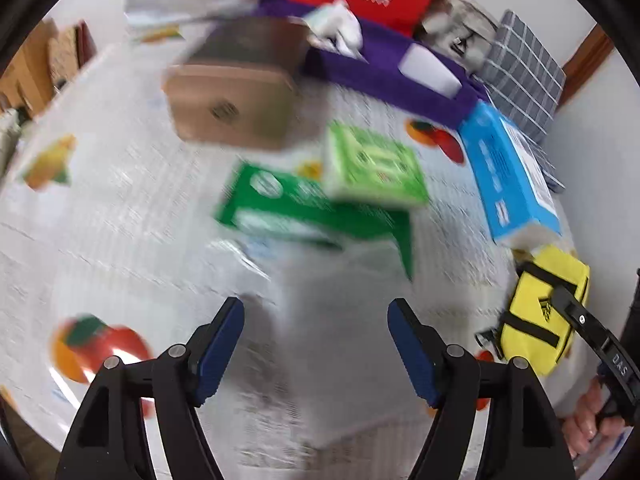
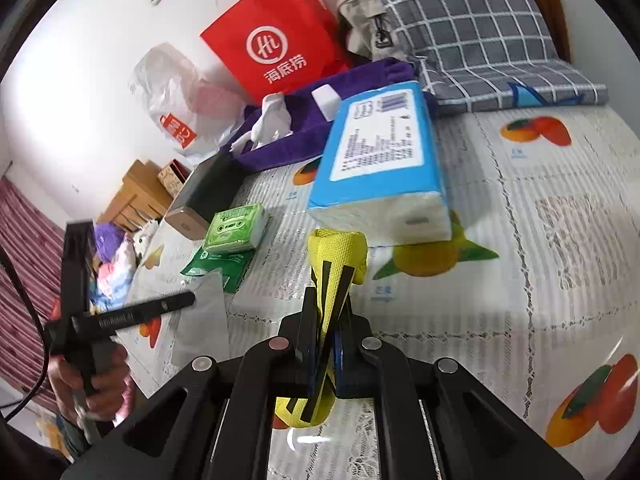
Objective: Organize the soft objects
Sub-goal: 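Grasp the white mesh bag with the left tool while the right tool holds the pouch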
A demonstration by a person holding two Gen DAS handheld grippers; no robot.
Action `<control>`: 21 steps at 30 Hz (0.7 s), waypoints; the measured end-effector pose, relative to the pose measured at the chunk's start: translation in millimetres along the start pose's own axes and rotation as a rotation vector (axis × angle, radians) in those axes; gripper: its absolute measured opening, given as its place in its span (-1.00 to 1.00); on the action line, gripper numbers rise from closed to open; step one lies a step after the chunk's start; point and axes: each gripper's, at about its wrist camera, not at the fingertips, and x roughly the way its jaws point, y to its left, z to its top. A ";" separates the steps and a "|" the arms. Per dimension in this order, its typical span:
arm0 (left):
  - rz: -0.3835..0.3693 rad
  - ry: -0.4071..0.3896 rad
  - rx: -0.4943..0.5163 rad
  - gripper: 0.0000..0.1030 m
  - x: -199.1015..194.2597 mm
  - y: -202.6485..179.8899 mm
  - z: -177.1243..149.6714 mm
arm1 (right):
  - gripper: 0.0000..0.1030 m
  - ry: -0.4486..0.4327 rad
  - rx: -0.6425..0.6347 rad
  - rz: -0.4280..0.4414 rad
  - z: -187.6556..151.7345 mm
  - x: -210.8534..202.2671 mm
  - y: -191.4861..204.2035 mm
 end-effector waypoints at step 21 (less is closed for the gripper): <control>0.034 -0.108 0.146 -0.78 -4.1 -22.6 -16.2 | -0.88 -0.053 0.014 -0.122 -26.7 -31.2 12.3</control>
